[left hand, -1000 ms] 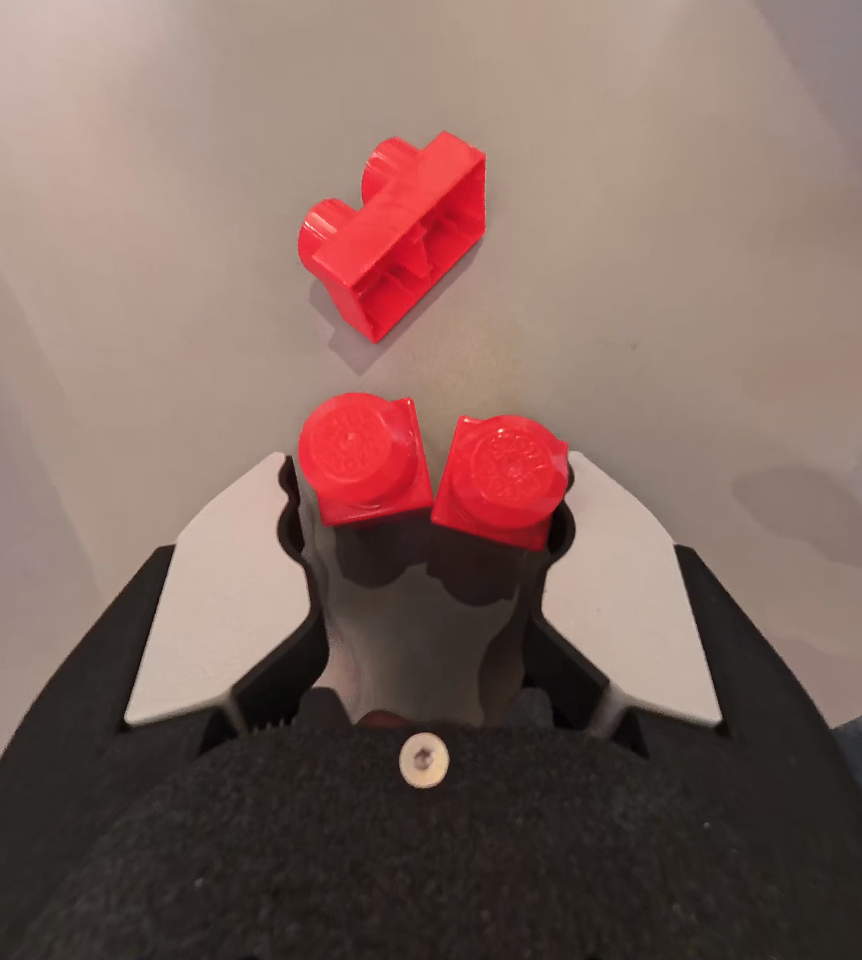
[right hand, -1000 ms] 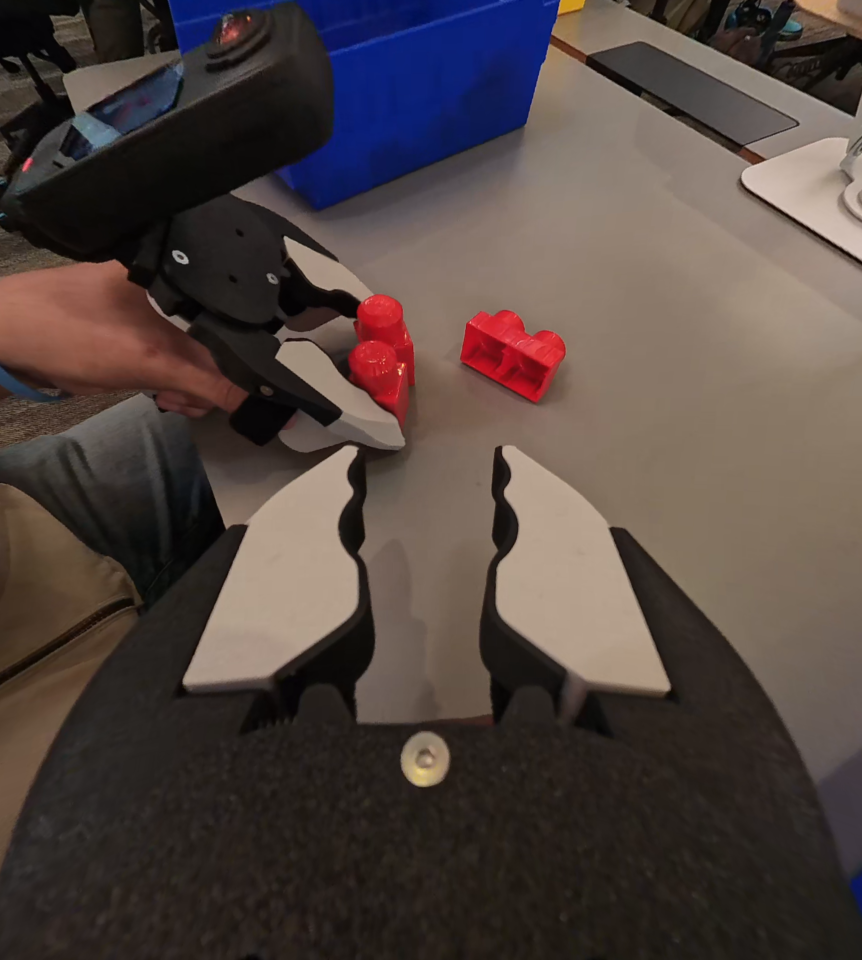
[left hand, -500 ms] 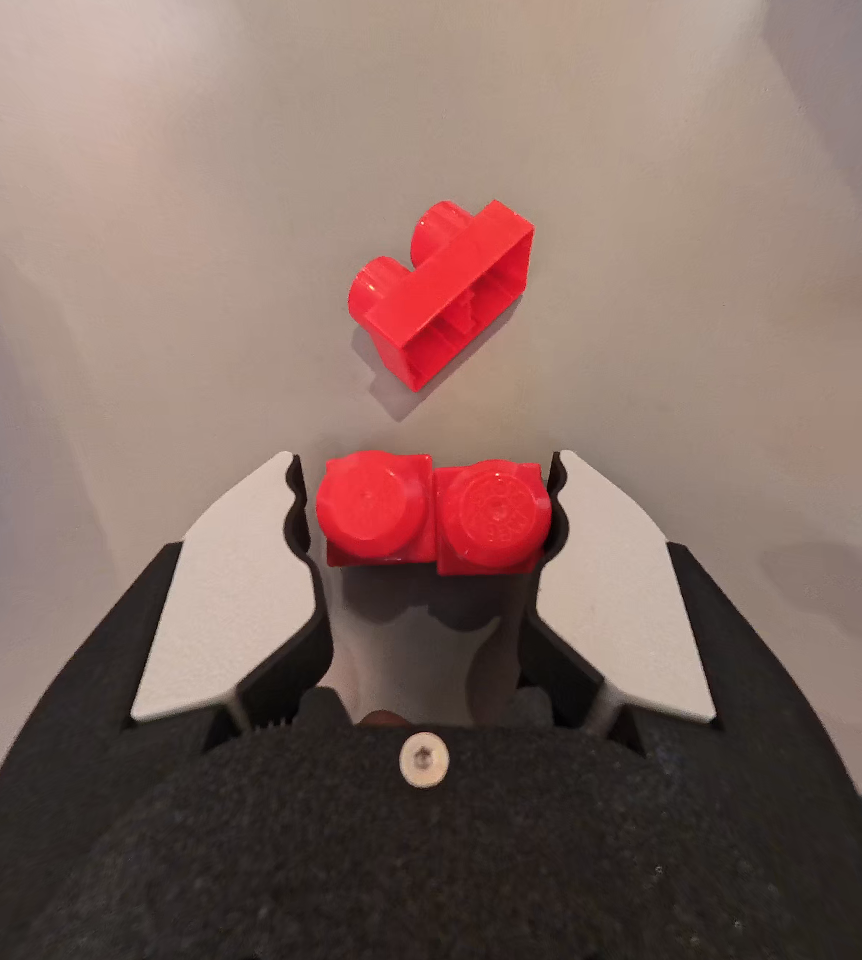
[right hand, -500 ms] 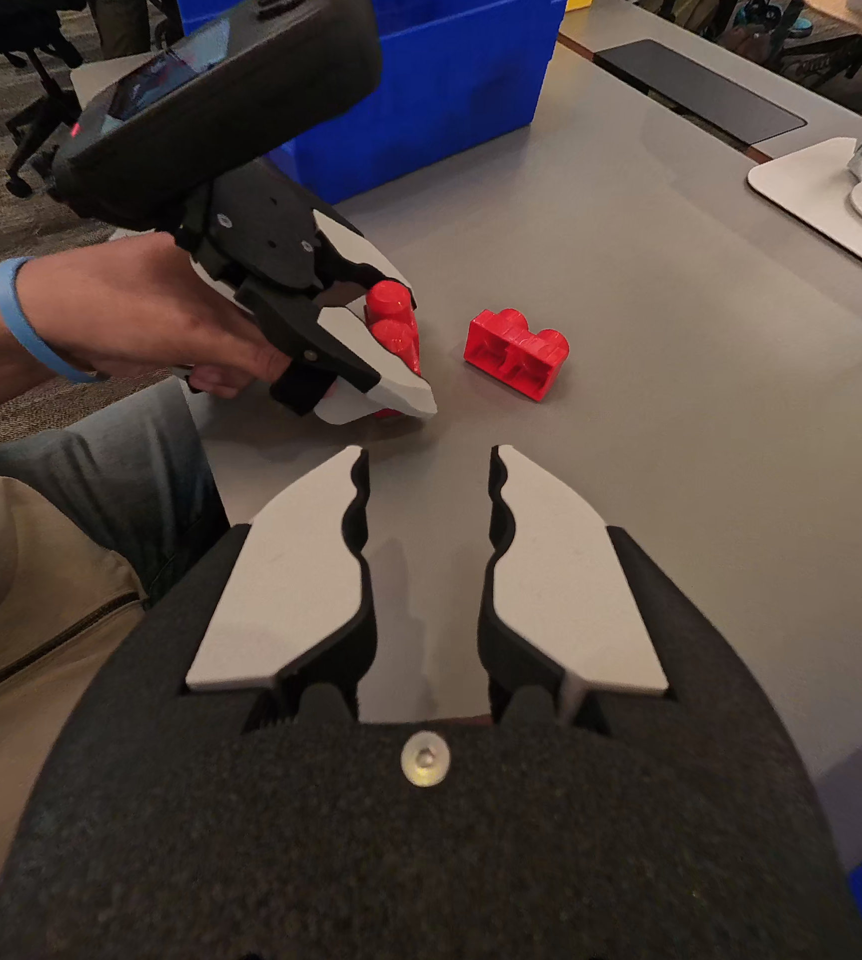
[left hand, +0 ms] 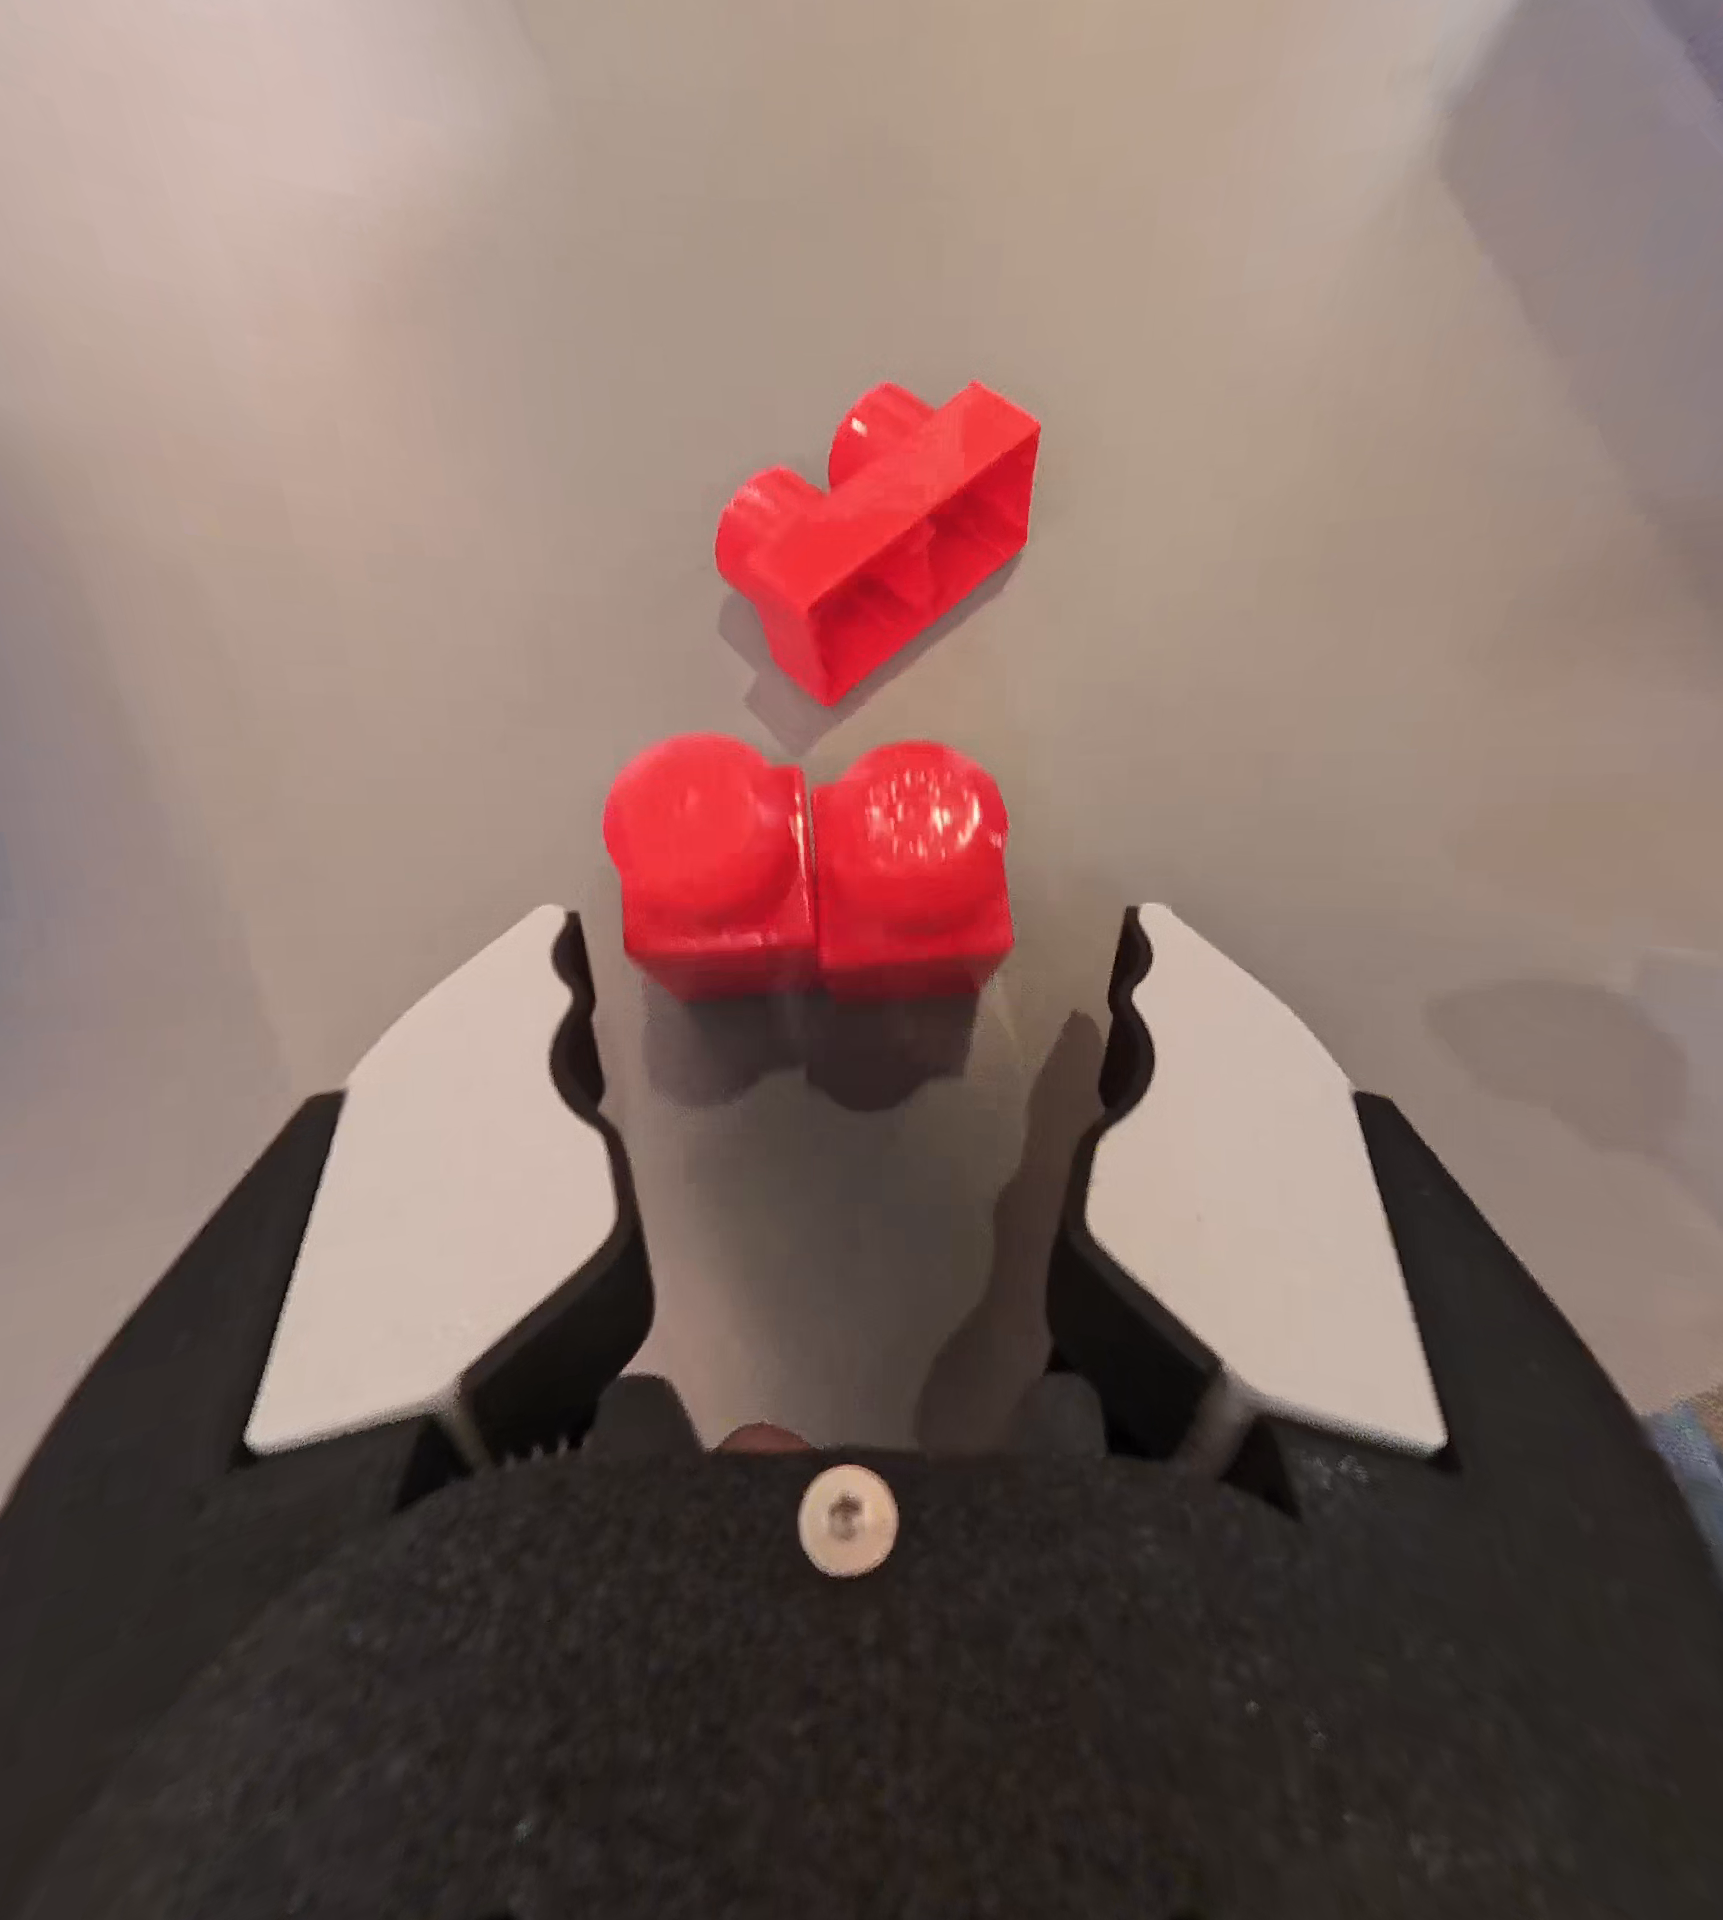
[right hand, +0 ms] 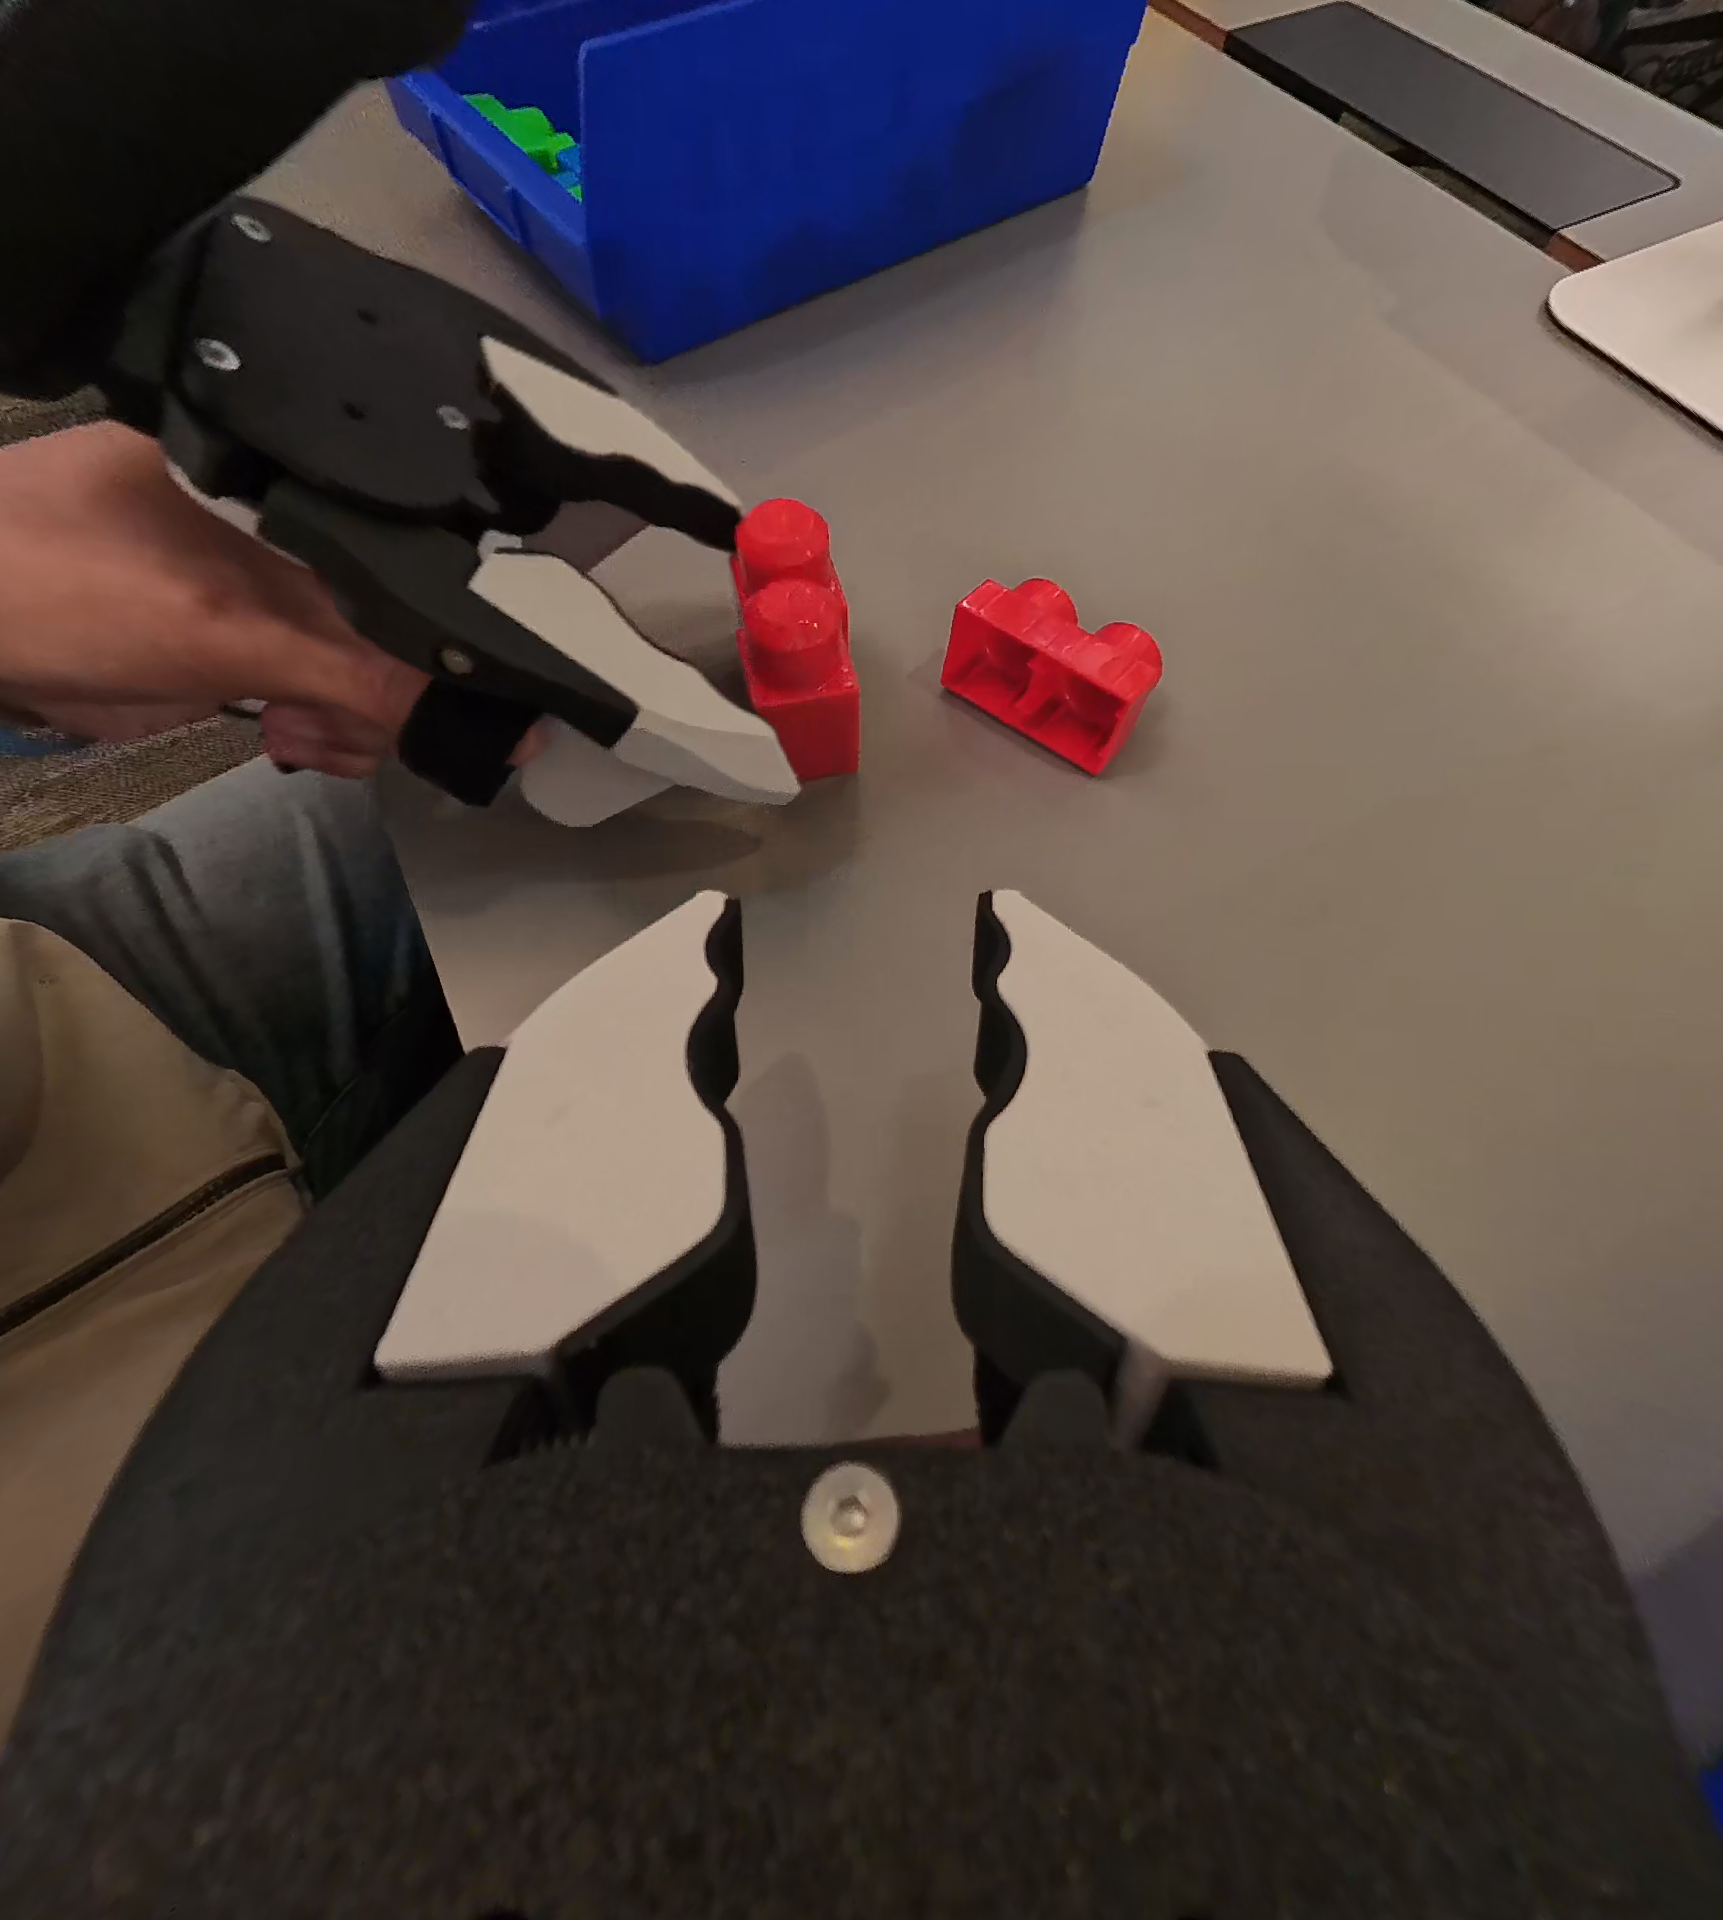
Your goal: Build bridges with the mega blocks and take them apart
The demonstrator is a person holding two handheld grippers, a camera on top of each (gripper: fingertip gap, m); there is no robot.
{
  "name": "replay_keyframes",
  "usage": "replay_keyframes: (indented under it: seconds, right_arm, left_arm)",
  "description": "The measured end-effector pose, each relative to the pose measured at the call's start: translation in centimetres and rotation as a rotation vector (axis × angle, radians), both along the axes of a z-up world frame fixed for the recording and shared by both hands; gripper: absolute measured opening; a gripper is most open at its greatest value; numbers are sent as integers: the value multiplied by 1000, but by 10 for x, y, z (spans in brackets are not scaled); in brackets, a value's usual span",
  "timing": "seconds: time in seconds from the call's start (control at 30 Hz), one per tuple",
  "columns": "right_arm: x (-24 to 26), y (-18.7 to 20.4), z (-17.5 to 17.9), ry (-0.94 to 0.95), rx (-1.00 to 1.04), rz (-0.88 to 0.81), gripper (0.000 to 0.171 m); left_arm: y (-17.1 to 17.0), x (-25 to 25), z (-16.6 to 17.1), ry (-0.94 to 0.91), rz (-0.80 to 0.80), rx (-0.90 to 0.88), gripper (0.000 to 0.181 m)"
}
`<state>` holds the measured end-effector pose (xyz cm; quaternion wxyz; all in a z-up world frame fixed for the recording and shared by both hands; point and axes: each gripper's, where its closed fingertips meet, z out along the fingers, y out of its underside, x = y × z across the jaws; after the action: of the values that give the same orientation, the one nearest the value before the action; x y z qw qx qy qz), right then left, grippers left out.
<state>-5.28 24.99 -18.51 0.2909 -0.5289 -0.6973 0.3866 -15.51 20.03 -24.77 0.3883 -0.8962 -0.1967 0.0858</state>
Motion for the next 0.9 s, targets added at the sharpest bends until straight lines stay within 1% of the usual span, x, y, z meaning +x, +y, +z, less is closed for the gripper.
replay_keyframes:
  seconds: [0.07, 0.2, 0.27, 0.33, 0.43, 0.67, 0.9]
  right_arm:
    - [0, 0, -1, -5, 6, -1, 43]
    - [0, 0, 0, -1, 8, -1, 42]
    - [0, -1, 0, -3, 10, 2, 42]
    - [1, -2, 0, -4, 15, 3, 42]
    - [1, -2, 3, 2, 20, 4, 42]
    - [3, 2, 5, 7, 15, -5, 41]
    - [4, 2, 5, 7, 15, -3, 40]
  left_arm:
    - [-8, 5, -7, -37, 25, 2, 95]
    - [-16, 0, -17, -39, 76, -13, 95]
    - [-13, -4, -16, -34, 95, -9, 93]
    - [-10, -3, -24, -57, 80, -64, 93]
    - [-6, -9, -24, -36, 91, -78, 92]
    - [-1, -17, -25, -43, 104, -78, 88]
    - [4, -19, -25, -36, 96, -80, 89]
